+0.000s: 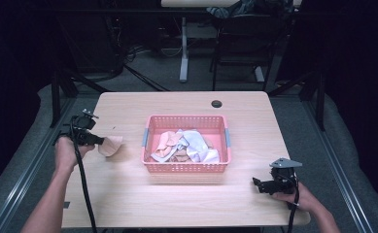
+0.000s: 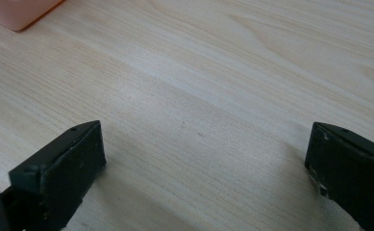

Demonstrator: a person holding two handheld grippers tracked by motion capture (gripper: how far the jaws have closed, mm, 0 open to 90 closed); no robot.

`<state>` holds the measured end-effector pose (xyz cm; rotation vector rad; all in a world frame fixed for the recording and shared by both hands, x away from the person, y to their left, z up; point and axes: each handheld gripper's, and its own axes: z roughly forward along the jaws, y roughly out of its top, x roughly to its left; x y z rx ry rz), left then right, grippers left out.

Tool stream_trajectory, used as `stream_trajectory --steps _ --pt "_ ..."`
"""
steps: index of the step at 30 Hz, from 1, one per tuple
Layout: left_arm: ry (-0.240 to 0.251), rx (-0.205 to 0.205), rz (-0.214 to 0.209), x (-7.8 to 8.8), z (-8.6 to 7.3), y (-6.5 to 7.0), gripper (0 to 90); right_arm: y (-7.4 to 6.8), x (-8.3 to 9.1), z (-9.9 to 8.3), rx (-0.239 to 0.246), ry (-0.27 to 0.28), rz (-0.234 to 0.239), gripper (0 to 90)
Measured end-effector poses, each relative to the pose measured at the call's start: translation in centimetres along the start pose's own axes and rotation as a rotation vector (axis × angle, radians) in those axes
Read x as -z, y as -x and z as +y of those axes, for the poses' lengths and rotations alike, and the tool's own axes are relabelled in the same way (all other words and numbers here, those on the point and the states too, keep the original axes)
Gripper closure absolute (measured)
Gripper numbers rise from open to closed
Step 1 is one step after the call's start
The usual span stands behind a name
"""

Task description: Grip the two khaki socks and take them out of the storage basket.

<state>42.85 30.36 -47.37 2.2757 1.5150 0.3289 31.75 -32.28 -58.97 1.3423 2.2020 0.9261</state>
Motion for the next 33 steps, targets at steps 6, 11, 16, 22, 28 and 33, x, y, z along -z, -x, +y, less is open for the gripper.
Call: stream_trajectory --steps 6,11,16,22,28,33 --pt "-0.038 0.009 -0.004 -1.9 -0.7 0.0 85.7 0.0 0.0 0.0 0.0 0.0 0.0 0.0" --pt "-0.068 0.029 0.005 -3.7 -1.2 0.0 85.6 0.0 0.0 0.0 0.0 0.0 0.0 0.0" --pt "-0.091 0.054 -0.002 -5.2 -1.7 -0.2 85.0 0.0 0.0 0.0 0.001 0.0 0.0 0.0" --pt "-0.089 0.088 -0.023 -5.9 -2.1 -0.8 72.2 0.0 0.0 0.0 0.001 0.0 -0.001 0.0" --pt "-0.006 0.139 -0.046 -4.0 -2.2 -1.0 31.0 0.0 0.0 0.0 0.001 0.001 0.0 0.0" --pt "0.057 0.132 -0.055 -1.5 -1.7 -0.8 17.1 0.0 0.0 0.0 0.0 0.0 0.0 0.0"
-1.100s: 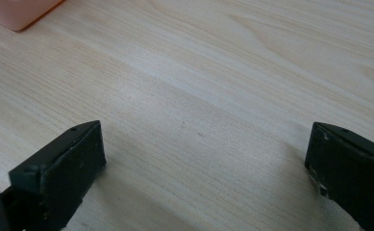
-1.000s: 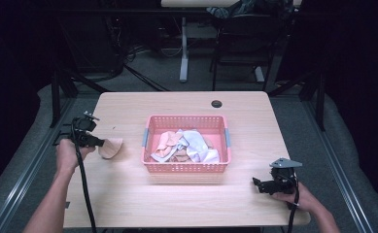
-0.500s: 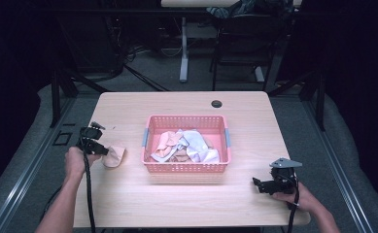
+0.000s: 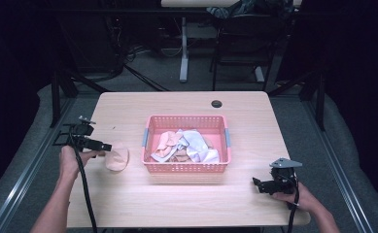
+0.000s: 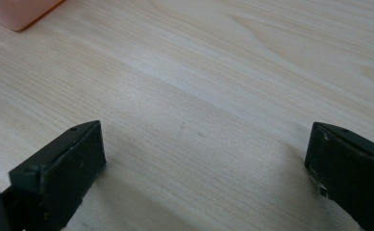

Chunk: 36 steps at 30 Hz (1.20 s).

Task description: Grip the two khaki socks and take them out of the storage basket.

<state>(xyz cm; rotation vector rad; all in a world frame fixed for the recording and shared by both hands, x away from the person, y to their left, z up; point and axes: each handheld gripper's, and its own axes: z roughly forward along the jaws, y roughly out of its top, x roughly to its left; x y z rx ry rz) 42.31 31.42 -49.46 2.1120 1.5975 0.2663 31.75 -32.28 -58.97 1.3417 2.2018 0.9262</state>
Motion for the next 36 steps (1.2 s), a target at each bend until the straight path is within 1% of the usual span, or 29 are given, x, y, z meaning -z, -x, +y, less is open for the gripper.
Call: stream_trajectory --steps 1,2,4,5,6,9,12,13,15,17,20,22,25,28,29,31,35,36 --pt "0.009 -0.009 0.004 0.4 0.2 0.2 15.3 0.0 0.0 0.0 0.0 0.0 0.0 0.0" --pt "0.019 -0.013 -0.003 0.9 0.4 0.4 14.3 0.0 0.0 0.0 0.0 0.0 0.0 0.0" --pt "0.019 -0.032 -0.001 1.6 0.8 0.8 10.1 0.0 0.0 0.0 0.0 0.0 0.0 0.0" --pt "0.018 -0.043 -0.002 1.9 1.0 1.0 7.0 0.0 0.0 0.0 0.0 0.0 0.0 0.0" --pt "0.03 -0.044 -0.003 2.1 1.2 1.3 5.0 0.0 0.0 0.0 0.0 0.0 0.0 0.0" --pt "0.049 -0.073 -0.004 2.8 1.8 2.2 0.7 0.0 0.0 0.0 0.0 0.0 0.0 0.0" --pt "0.074 -0.108 -0.012 3.4 2.4 3.3 0.2 0.0 0.0 0.0 0.0 0.0 0.0 0.0" --pt "0.078 -0.121 -0.015 3.5 2.6 3.7 0.2 0.0 0.0 0.0 0.0 0.0 0.0 0.0" --pt "0.077 -0.139 -0.034 3.6 3.1 4.5 0.2 0.0 0.0 0.0 0.0 0.0 0.0 0.0" --pt "0.078 -0.162 -0.039 3.8 3.5 5.4 0.2 0.0 0.0 0.0 0.0 0.0 0.0 0.0" --pt "0.093 -0.192 -0.048 4.0 4.1 6.7 0.1 0.0 0.0 0.0 0.0 0.0 -0.001 0.0" --pt "0.108 -0.206 -0.054 4.0 4.5 7.6 0.1 0.0 0.0 0.0 0.0 0.001 0.0 0.0" --pt "0.112 -0.233 -0.064 3.8 5.1 8.8 0.1 0.0 0.0 0.0 0.001 0.0 -0.001 0.0" --pt "0.093 -0.257 -0.075 3.3 5.7 9.9 0.2 0.0 0.0 0.0 0.0 0.0 0.0 0.0" --pt "0.094 -0.268 -0.076 3.1 5.9 10.2 0.2 0.0 0.0 0.0 0.0 0.0 0.0 0.0" --pt "0.093 -0.279 -0.092 2.7 6.1 10.9 0.2 0.0 0.0 0.0 0.0 0.0 0.0 0.0" --pt "0.078 -0.314 -0.098 1.8 6.6 12.2 0.2 0.0 0.0 0.0 0.0 0.0 0.0 0.0" --pt "0.074 -0.317 -0.098 1.6 6.8 12.5 0.3 0.0 0.0 0.0 0.0 0.0 0.0 0.0"
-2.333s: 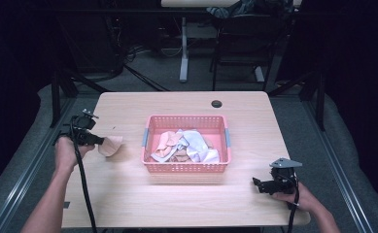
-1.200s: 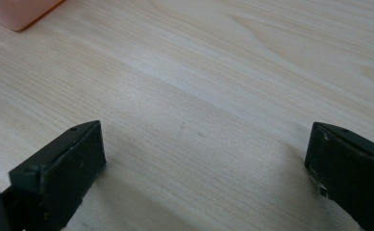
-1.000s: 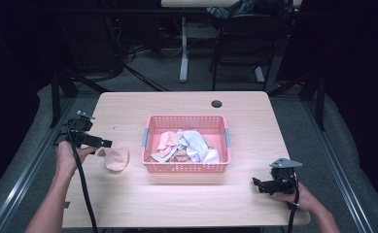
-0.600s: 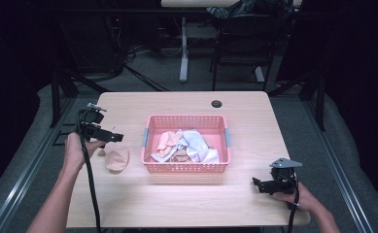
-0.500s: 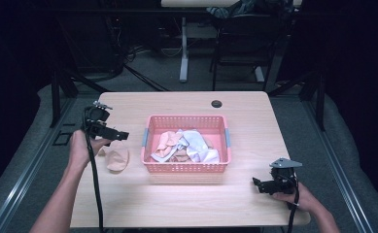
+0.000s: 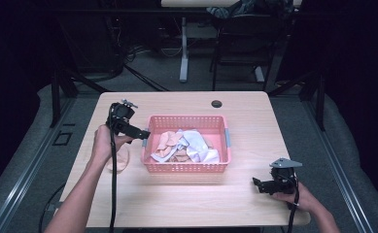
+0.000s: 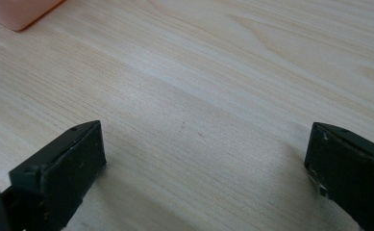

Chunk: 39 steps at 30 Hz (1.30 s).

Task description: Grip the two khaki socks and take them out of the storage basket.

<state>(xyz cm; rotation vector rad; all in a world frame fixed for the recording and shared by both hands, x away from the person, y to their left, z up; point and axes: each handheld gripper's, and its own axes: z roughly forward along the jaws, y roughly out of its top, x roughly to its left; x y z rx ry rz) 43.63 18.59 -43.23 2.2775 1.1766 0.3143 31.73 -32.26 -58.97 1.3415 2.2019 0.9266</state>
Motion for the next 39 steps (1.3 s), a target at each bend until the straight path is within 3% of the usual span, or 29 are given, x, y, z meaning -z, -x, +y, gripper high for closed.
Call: stream_trajectory --steps 14,19,30,32,35,39 --pt "-0.001 -0.037 -0.021 -3.0 2.2 2.6 0.3 0.0 0.0 0.0 0.0 0.0 0.0 0.0" --pt "-0.026 -0.052 -0.029 -4.2 2.7 3.1 2.0 0.0 0.0 0.0 0.0 -0.001 0.0 0.0" --pt "-0.104 -0.045 -0.037 -6.9 3.2 4.0 0.3 0.0 0.0 0.0 0.0 -0.001 0.0 0.0" --pt "-0.107 -0.059 -0.033 -7.3 3.2 4.2 4.6 0.0 0.0 0.0 0.0 -0.001 0.001 0.0" --pt "-0.119 -0.045 -0.04 -8.1 3.2 4.3 14.5 0.0 0.0 0.0 0.0 -0.001 0.0 0.0" --pt "-0.16 -0.047 -0.059 -9.4 3.0 4.5 17.2 0.0 0.0 0.0 0.0 0.0 0.0 0.0"
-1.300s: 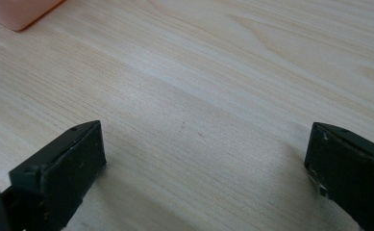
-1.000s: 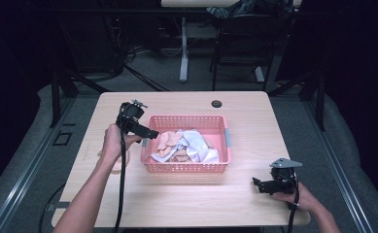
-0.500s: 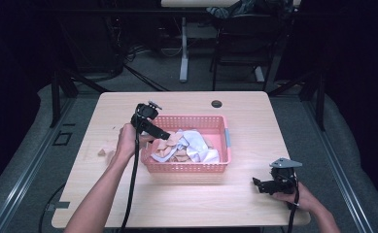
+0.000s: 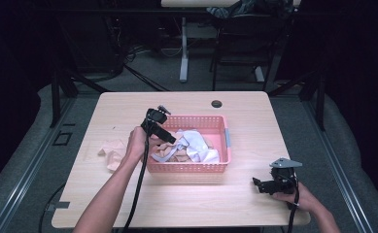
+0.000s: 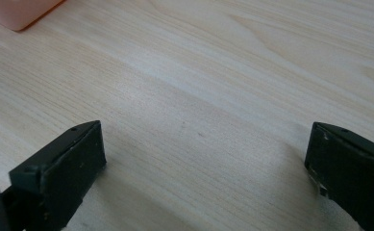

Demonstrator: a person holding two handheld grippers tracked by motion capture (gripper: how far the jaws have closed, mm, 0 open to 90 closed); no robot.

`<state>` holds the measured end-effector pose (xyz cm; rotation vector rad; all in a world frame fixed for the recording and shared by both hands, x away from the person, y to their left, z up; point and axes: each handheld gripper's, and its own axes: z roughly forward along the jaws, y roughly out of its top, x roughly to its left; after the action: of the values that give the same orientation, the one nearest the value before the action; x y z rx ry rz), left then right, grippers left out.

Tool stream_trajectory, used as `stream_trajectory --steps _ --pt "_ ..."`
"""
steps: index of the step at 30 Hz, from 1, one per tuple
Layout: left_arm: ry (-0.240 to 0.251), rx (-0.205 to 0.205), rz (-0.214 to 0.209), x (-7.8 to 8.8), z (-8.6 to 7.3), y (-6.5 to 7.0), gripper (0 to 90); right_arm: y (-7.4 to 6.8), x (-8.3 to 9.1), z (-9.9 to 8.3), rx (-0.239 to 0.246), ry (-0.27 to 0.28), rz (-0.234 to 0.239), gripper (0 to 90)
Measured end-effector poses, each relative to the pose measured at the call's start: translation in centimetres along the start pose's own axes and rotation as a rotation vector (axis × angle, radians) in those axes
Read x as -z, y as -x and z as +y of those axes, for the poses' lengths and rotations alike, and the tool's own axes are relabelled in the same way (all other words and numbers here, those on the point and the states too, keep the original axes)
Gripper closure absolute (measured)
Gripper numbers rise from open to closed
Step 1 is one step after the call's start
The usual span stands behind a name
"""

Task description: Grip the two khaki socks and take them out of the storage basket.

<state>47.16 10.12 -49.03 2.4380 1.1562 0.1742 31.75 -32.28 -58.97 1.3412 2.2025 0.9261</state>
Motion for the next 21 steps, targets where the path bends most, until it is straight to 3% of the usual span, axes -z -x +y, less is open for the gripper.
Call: stream_trajectory --steps 3,5,13,19,21 --pt "-0.027 -0.012 0.002 -0.9 -0.1 0.2 23.0 0.0 0.0 0.0 0.0 0.0 0.0 0.0" --pt "-0.023 -0.025 0.003 -1.4 -0.1 0.2 34.4 0.0 0.0 0.0 0.0 0.0 0.0 0.0" --pt "-0.083 -0.031 -0.008 -2.9 -0.4 0.5 52.5 0.0 0.0 0.0 -0.001 0.0 0.0 0.0" --pt "-0.101 -0.062 -0.012 -3.3 -0.5 0.6 78.7 0.0 0.0 0.0 0.001 0.0 0.003 0.0" --pt "-0.109 -0.063 -0.011 -3.3 -0.5 0.6 82.4 0.0 0.0 0.0 -0.001 -0.004 0.007 0.0"
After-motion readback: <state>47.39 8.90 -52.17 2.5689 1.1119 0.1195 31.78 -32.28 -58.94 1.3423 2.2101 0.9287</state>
